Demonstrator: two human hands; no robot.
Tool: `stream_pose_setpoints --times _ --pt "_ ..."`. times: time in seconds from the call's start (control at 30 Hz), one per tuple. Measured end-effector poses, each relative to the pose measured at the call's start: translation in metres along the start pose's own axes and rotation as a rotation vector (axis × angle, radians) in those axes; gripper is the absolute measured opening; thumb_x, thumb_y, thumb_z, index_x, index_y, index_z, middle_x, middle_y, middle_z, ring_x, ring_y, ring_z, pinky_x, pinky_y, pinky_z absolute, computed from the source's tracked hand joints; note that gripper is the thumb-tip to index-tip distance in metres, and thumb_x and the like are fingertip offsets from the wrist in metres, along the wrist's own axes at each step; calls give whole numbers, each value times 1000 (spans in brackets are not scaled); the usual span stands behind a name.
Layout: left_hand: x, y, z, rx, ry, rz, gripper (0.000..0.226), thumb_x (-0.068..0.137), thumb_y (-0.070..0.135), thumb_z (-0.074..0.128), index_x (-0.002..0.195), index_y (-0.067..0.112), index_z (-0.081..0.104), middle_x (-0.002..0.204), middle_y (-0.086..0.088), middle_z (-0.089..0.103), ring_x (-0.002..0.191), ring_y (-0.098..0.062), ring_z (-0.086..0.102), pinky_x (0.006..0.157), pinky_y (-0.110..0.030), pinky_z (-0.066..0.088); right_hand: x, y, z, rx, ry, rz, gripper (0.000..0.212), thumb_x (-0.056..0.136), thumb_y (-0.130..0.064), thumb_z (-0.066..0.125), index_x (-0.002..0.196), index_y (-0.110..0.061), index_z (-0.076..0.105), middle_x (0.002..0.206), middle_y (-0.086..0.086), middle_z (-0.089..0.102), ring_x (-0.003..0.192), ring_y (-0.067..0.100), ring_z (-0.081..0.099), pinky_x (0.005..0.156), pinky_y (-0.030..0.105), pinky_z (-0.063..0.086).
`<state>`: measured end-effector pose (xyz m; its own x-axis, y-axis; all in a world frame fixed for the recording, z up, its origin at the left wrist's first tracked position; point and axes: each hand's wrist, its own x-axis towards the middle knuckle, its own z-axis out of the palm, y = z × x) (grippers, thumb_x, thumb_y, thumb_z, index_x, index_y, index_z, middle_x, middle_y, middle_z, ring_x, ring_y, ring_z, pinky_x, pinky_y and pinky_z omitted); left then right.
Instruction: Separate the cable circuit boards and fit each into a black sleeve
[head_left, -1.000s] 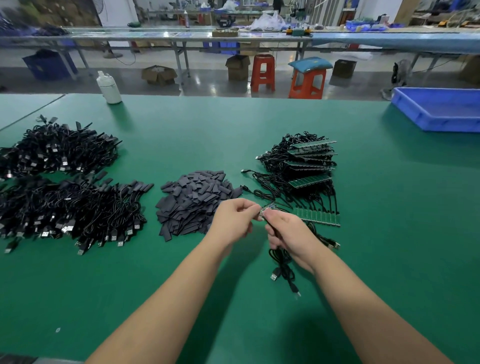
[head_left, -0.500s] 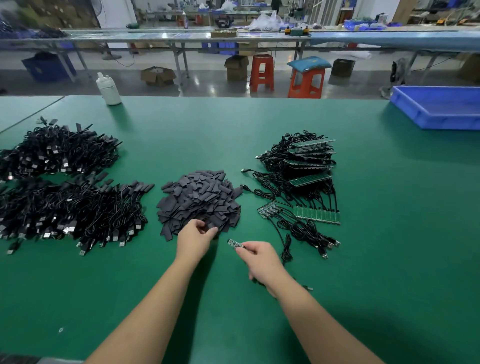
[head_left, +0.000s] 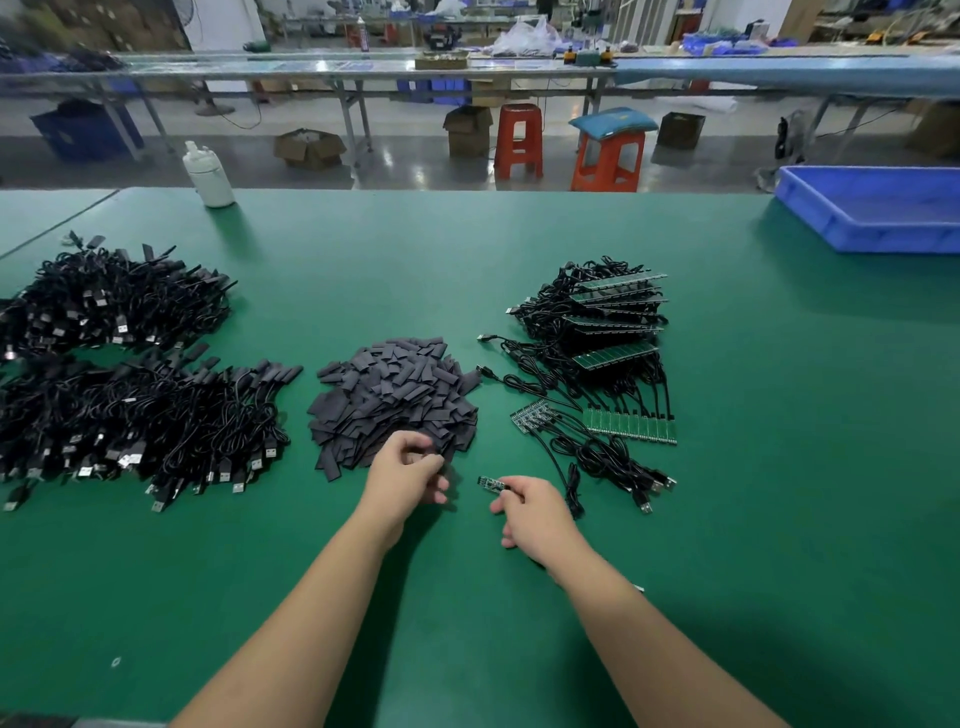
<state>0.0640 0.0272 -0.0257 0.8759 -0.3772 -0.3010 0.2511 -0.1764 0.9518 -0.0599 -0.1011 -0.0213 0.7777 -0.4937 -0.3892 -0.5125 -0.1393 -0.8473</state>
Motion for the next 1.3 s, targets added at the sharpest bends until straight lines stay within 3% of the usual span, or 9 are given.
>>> stream_pose_setpoints --times 0.2,0.27,0.33,0.43,0.53,0.63,0.73,0.9,1.3 --pt "-24 -14 13 -217 -236 -94 20 88 -14 59 103 -4 68 90 -22 72 79 -28 73 67 -25 59 3 -6 -16 66 -40 6 41 102 -3 39 142 -9 46 100 3 69 60 17 57 57 25 50" --pt "-28 -18 14 -281 -252 -96 22 86 -15 61 105 -5 67 92 -23 73 85 -29 74 70 -24 59 4 -5 -21 -14 -28 -35 38 101 -8 42 138 -11 50 96 -3 72 79 24 66 63 22 46" --pt "-32 -19 13 -286 -260 -67 23 87 -11 62 107 -2 68 93 -21 74 83 -28 73 70 -25 59 4 -5 -23 -36 -38 -67 32 102 -13 48 132 -8 57 88 -7 72 82 11 67 64 16 45" --pt "-38 -19 13 -196 -245 -2 21 91 -5 61 109 4 69 88 -13 75 67 -25 70 62 -27 59 3 -5 -26 -1 -53 -80 27 101 -16 53 124 -8 64 82 -7 73 51 -12 53 51 8 37" --pt "-42 -17 13 -143 -235 48 22 92 -5 61 109 6 69 93 -13 75 61 -23 67 59 -28 58 2 -6 -31 29 -87 -59 25 101 -18 54 122 -11 65 86 -6 76 46 -10 50 55 14 37" --pt "-46 -16 13 -2 -237 96 25 93 3 63 117 9 67 76 -15 73 58 -20 64 63 -26 56 -1 -8 -34 86 -138 -42 24 102 -18 53 122 -12 65 91 -3 77 41 -4 44 45 11 35" --pt "-47 -15 12 265 -182 215 31 91 13 68 122 16 67 66 0 68 53 -10 60 62 -18 50 -4 -8 -36 118 -182 -42 24 102 -16 53 121 -10 64 91 1 77 40 -2 39 41 10 33" --pt "-50 -11 2 728 -152 581 33 91 31 69 122 22 69 88 11 60 81 -4 57 76 -17 43 -6 -7 -41 82 -218 -40 20 102 -17 51 117 -16 65 86 0 76 45 5 34 41 14 33" --pt "-51 -6 -2 636 -103 605 20 89 22 71 108 21 76 86 17 67 86 6 59 74 -4 38 -5 -6 -44 93 -239 -111 21 102 -13 51 114 -14 67 84 3 74 42 3 34 41 14 31"
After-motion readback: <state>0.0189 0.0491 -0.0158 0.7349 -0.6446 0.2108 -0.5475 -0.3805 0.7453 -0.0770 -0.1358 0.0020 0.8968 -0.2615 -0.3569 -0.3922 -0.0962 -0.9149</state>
